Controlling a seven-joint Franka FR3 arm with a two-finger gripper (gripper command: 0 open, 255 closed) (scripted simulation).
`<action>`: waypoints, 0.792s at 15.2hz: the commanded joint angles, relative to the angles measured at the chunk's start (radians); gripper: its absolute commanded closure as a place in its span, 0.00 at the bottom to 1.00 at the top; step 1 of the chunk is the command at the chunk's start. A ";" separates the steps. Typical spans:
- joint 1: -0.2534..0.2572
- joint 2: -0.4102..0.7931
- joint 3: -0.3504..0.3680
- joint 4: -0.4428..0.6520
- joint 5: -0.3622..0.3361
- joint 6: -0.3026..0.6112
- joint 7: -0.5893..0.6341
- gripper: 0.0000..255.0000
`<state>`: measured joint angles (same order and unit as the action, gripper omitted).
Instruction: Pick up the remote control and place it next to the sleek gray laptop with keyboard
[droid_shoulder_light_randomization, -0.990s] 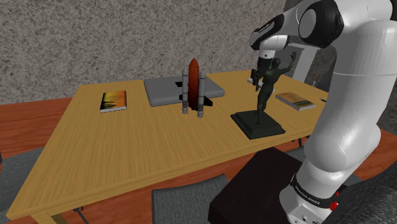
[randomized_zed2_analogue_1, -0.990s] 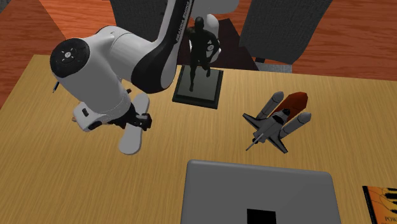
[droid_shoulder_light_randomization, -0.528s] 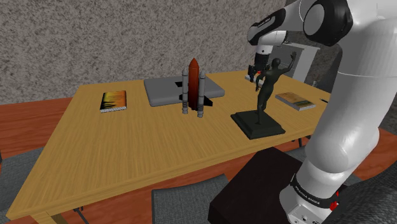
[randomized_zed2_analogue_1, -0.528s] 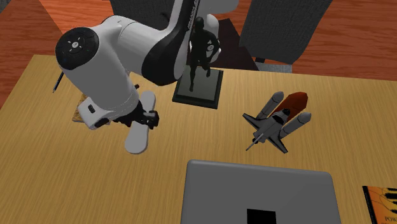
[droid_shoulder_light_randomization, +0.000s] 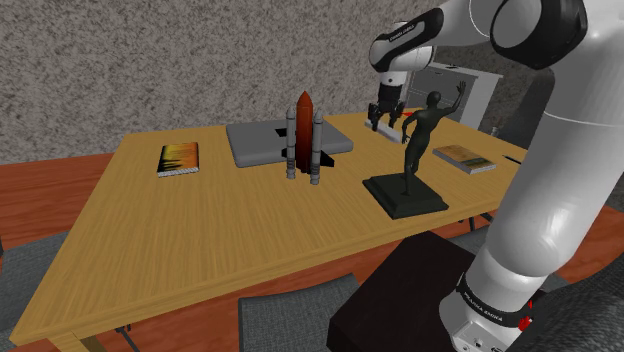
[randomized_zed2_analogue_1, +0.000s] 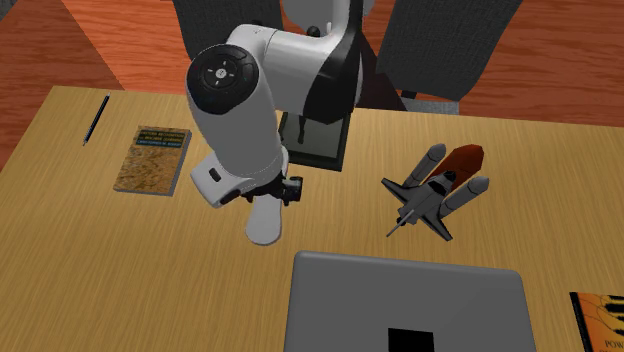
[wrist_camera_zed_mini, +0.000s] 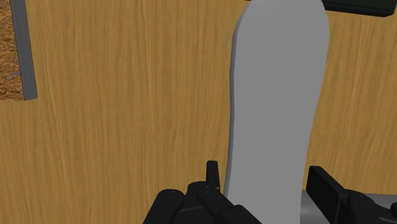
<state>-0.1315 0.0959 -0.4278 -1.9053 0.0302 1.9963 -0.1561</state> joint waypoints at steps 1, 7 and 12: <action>0.030 -0.012 0.023 -0.019 -0.008 0.009 0.057 1.00; 0.107 -0.024 0.087 -0.029 -0.018 0.008 0.202 1.00; 0.145 -0.008 0.120 -0.035 -0.015 0.029 0.272 1.00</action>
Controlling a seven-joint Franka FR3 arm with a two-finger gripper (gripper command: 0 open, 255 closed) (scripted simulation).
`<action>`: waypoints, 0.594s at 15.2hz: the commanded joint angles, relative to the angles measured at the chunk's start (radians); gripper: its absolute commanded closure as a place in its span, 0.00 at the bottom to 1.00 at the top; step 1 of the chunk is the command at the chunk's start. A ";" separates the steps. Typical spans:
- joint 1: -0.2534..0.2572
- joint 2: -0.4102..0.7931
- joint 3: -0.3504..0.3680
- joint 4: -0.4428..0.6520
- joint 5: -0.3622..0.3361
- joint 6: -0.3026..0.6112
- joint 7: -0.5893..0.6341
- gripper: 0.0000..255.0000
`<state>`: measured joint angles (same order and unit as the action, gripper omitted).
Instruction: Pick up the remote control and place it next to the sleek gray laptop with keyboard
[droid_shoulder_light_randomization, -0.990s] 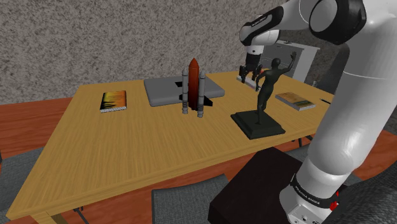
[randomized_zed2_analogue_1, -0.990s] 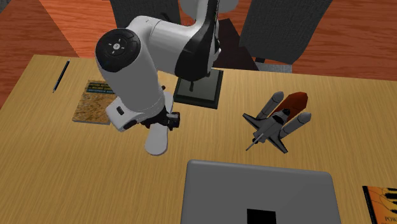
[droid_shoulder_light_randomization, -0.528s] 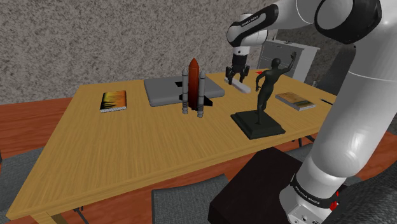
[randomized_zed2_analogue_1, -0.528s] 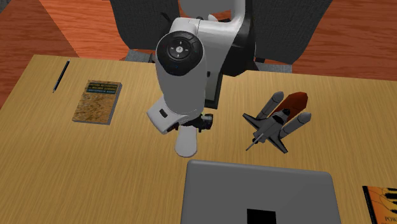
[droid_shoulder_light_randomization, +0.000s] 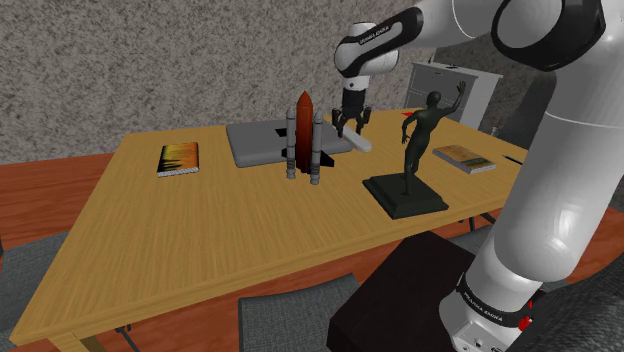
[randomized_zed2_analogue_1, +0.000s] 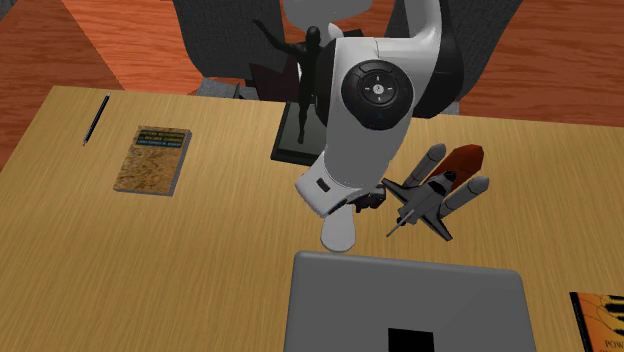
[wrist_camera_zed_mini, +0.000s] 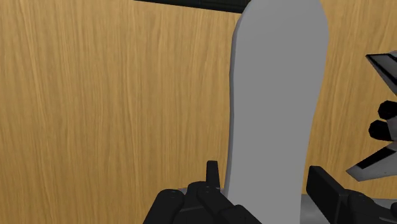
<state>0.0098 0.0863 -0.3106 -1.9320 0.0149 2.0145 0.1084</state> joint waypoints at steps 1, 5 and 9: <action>0.003 0.006 0.003 -0.017 0.002 0.023 0.006 1.00; 0.002 0.024 0.003 -0.050 0.009 0.074 0.002 1.00; 0.001 0.046 0.004 -0.079 0.017 0.124 -0.003 1.00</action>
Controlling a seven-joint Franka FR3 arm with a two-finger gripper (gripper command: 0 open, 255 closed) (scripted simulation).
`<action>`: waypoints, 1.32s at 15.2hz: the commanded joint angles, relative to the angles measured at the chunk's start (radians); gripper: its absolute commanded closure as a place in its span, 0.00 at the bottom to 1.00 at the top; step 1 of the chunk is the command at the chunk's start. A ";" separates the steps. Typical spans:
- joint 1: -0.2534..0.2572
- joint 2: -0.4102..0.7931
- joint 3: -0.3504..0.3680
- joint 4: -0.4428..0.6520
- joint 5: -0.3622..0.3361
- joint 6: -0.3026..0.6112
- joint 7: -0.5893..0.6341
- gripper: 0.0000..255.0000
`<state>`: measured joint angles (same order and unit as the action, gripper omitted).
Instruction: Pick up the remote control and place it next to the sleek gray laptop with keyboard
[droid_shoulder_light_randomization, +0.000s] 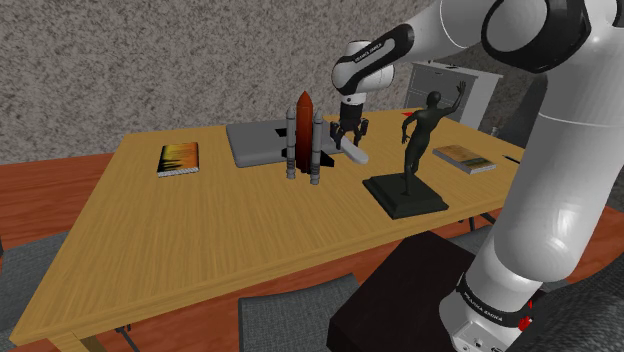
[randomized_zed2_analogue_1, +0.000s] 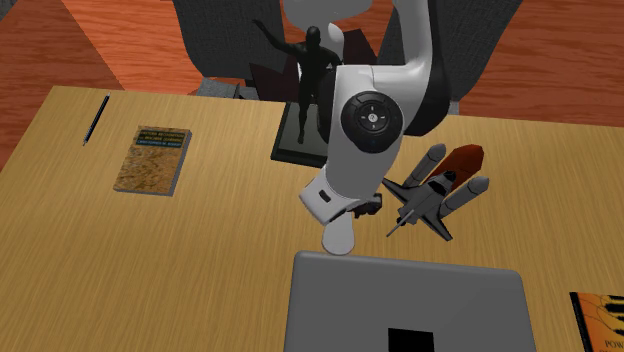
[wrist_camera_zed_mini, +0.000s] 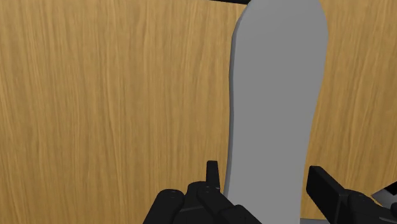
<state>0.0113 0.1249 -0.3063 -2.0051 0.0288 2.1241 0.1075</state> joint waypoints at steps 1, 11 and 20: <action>-0.001 0.014 0.000 -0.013 0.005 0.027 -0.004 1.00; -0.006 0.071 0.005 -0.060 0.029 0.128 -0.019 1.00; -0.006 0.074 0.006 -0.056 0.030 0.127 -0.018 0.00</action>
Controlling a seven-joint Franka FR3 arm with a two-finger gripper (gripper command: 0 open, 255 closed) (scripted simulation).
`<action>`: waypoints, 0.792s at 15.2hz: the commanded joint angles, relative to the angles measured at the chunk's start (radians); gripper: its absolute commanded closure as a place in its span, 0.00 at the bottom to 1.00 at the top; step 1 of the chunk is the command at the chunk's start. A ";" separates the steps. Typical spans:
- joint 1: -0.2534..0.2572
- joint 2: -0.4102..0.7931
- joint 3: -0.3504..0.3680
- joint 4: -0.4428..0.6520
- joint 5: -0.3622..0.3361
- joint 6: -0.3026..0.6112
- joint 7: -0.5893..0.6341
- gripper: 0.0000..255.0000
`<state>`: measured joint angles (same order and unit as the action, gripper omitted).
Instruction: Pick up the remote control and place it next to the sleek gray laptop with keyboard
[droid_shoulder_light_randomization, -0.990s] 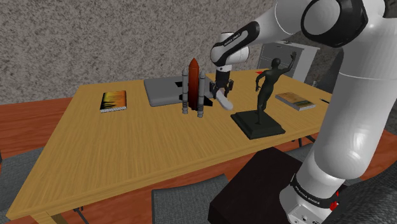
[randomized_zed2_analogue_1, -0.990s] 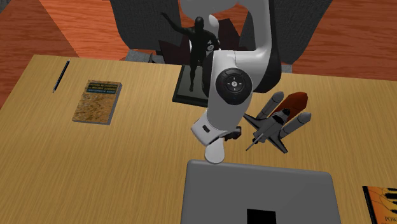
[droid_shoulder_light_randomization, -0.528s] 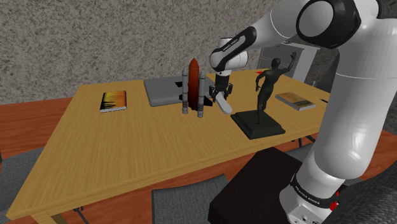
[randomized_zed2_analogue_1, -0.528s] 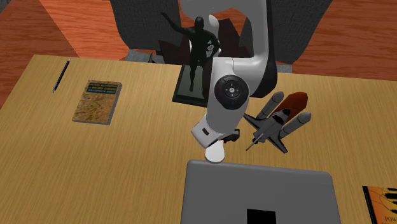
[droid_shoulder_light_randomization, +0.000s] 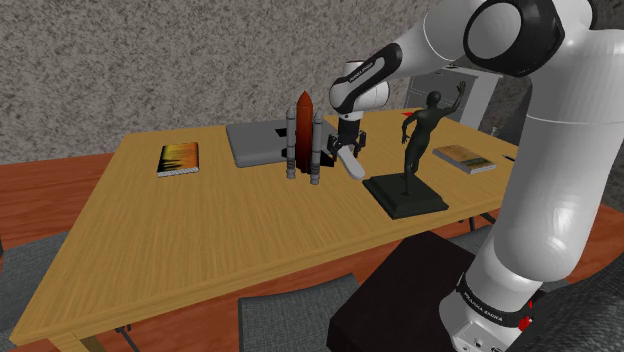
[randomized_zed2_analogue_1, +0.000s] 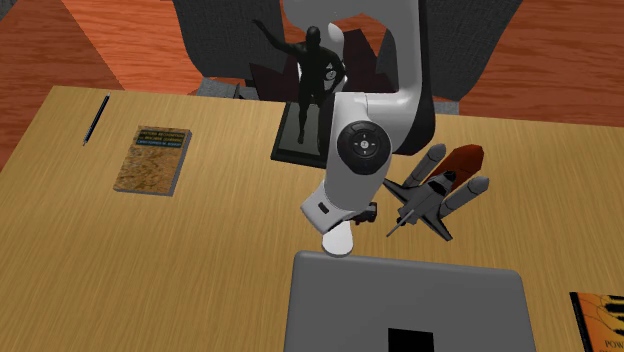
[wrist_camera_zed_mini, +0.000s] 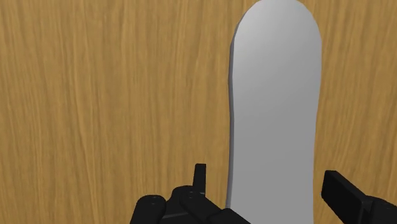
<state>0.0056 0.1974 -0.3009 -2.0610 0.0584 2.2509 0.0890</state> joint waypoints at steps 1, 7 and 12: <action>0.000 0.000 0.000 0.000 0.000 0.000 0.000 0.00; 0.006 -0.066 -0.005 0.051 -0.027 -0.114 0.017 0.00; 0.006 -0.066 -0.005 0.051 -0.027 -0.114 0.017 0.00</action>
<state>0.0116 0.1318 -0.3062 -2.0106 0.0316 2.1373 0.1065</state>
